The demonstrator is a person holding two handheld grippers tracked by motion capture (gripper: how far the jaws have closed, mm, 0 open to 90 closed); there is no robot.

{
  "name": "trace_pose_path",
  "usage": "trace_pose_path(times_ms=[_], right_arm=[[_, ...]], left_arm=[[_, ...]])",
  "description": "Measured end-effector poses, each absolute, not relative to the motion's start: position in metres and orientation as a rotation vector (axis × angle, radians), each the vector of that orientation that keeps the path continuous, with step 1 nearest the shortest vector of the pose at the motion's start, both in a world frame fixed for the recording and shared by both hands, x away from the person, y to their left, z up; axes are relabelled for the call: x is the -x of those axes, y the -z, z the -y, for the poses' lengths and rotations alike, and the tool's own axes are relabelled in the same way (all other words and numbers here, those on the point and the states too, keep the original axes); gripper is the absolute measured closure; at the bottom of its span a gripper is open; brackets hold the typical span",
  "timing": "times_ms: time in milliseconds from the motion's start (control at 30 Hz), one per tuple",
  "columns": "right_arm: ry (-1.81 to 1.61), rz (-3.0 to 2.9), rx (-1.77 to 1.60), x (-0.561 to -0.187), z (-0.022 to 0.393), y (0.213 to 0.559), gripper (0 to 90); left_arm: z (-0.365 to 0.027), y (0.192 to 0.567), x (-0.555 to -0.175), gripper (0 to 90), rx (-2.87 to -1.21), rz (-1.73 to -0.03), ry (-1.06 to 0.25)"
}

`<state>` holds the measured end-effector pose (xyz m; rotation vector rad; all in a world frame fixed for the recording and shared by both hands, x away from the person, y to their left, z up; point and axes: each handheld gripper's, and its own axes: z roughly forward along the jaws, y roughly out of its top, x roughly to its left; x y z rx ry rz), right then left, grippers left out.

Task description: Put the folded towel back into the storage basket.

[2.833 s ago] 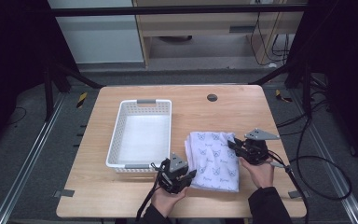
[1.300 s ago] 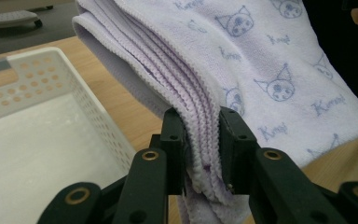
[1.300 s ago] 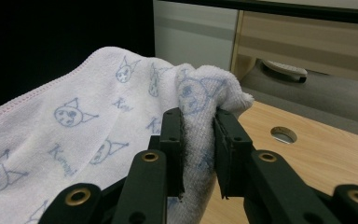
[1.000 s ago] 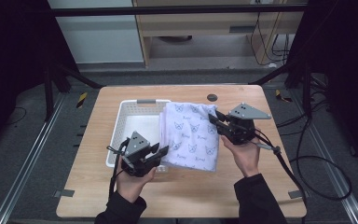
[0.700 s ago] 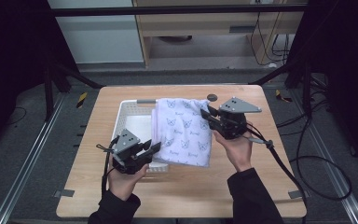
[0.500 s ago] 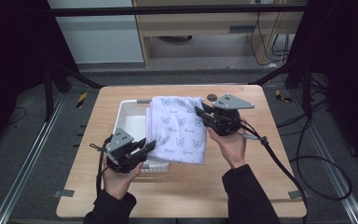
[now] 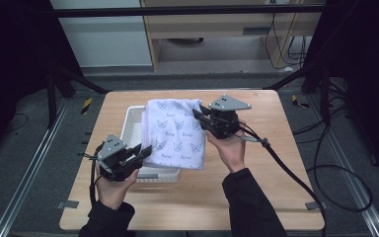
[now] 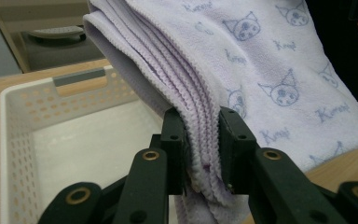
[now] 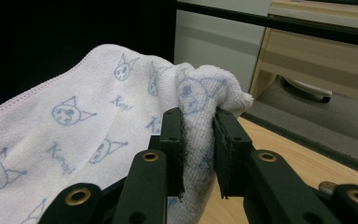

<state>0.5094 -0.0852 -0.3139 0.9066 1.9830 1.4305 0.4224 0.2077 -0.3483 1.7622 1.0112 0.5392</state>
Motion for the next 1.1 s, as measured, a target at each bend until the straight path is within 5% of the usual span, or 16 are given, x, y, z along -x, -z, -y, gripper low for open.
trace_pose_path(times_ms=[1100], right_arm=[[-1.436,-2.052,-0.85,-0.548,0.014,0.323,75.3]], left_arm=[[-0.262,0.363,-0.435,73.1,-1.704,-1.126,-0.6]])
